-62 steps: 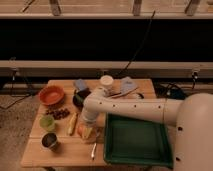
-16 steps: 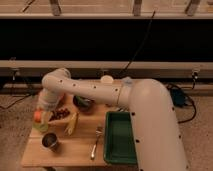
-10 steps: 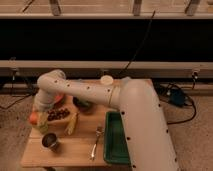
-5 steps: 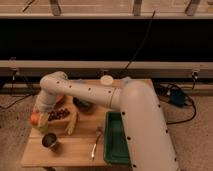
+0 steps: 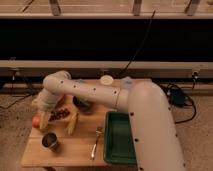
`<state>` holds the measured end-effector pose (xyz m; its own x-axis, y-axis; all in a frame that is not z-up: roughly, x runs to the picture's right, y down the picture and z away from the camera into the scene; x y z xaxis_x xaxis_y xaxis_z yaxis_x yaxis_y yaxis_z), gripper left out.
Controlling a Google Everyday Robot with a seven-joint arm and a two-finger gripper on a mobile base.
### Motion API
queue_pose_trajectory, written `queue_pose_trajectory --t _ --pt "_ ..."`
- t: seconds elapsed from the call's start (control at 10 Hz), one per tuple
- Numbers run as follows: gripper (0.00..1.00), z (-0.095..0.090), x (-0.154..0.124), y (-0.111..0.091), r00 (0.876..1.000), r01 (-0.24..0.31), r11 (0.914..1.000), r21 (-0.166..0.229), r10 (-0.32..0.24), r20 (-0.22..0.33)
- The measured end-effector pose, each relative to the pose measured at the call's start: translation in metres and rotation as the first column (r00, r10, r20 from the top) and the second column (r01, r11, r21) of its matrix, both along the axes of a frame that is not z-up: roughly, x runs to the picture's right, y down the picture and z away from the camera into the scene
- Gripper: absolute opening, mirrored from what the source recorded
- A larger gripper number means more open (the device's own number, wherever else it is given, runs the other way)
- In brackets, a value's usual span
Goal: Place apple in plastic cup
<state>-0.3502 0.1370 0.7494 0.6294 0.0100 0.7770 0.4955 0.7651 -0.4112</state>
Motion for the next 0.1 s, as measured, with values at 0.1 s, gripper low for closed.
queue_pose_trajectory --t 0.1 --pt "0.80 0.0000 0.0002 -0.0003 1.000 -0.001 1.0000 0.001 0.001 0.000"
